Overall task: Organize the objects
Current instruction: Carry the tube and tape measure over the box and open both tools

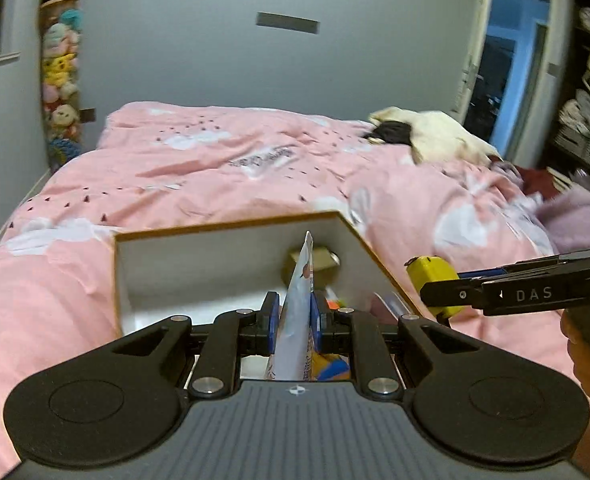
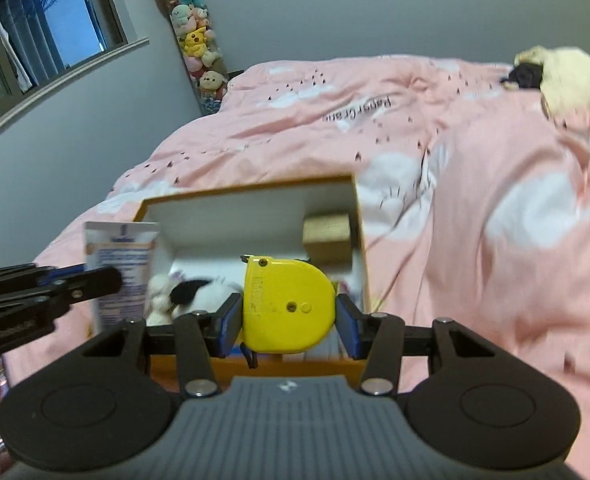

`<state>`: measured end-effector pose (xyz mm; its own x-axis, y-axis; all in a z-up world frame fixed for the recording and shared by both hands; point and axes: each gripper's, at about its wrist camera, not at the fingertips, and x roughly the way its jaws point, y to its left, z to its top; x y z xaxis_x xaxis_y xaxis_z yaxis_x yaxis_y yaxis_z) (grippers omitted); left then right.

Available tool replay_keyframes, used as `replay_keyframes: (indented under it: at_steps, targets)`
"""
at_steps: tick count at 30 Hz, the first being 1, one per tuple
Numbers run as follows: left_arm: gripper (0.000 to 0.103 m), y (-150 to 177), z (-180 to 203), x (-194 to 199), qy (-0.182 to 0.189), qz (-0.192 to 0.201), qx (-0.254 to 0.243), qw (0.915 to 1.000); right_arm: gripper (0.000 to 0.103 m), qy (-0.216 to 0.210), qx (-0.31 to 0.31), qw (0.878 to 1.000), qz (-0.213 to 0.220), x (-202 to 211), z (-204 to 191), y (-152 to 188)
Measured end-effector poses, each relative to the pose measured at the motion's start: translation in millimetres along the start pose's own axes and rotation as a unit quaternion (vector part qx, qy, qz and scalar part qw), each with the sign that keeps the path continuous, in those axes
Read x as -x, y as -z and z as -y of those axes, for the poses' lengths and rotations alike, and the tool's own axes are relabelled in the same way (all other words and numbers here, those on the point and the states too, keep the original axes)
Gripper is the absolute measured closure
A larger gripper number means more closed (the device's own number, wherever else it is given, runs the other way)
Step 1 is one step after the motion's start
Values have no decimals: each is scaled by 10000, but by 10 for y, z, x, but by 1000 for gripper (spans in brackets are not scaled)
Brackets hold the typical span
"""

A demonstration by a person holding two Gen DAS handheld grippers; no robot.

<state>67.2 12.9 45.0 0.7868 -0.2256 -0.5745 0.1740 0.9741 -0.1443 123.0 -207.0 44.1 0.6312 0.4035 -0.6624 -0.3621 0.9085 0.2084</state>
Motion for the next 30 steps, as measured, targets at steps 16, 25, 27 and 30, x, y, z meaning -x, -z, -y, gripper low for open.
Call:
replay_keyframes:
  at_steps: [16,25,27,30]
  targets:
    - [85,-274,-513,-674,-368,-6,543,9978,51,35,577,9941,-913,-1550,-287,-493]
    - [85,-289,-696,-1003,-371,-146,710,9967,51,-65,417,9918,-1209,-2138,-389,-488]
    - [85,-284,-741,-1037,-380,-178,768,9962,51,-22,581,9908,-1226,-2226,-442,-486]
    - [85,-286,-790,-1071,-412,-204,820,9956,51,140,739,9891,-1264,-2330,-469,-465]
